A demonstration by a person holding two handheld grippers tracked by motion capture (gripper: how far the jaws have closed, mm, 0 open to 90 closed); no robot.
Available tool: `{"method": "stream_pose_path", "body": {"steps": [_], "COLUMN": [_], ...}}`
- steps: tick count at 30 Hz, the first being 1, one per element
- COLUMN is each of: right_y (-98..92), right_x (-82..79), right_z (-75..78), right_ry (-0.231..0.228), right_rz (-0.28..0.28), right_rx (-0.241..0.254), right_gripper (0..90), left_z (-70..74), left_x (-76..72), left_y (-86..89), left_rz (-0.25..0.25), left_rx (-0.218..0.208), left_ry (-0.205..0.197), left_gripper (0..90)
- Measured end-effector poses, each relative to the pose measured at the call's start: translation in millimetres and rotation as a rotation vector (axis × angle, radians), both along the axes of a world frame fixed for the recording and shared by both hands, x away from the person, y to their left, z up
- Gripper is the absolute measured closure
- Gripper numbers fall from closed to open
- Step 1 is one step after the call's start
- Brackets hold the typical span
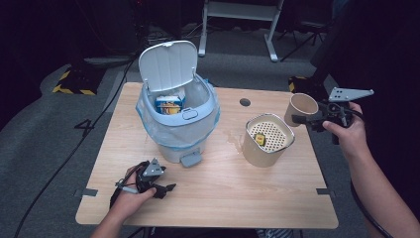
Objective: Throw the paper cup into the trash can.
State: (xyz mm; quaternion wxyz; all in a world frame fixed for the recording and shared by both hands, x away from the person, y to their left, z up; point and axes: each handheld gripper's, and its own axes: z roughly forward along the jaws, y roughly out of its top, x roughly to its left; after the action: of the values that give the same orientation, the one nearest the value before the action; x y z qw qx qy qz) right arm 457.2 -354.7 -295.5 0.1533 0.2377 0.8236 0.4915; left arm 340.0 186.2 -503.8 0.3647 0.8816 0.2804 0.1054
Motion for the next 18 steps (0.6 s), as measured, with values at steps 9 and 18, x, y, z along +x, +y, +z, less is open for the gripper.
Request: {"method": "stream_pose_path", "body": {"steps": [9,18], "right_y": [35.7,82.9], "right_x": [10.2,19.9], "right_z": [16.9,34.6], "right_ry": [-0.021,-0.046], "right_rz": [0.076,0.152], "right_rx": [-0.019,-0.011], "right_gripper": [32.2,31.8], "left_z": [0.0,0.0], "left_x": [0.0,0.0], "left_y": [0.1,0.2], "left_rz": [-0.001,-0.001], "left_rx": [-0.001,-0.001], "left_ry": [0.001,0.001], "left_gripper": [25.6,25.6]}}
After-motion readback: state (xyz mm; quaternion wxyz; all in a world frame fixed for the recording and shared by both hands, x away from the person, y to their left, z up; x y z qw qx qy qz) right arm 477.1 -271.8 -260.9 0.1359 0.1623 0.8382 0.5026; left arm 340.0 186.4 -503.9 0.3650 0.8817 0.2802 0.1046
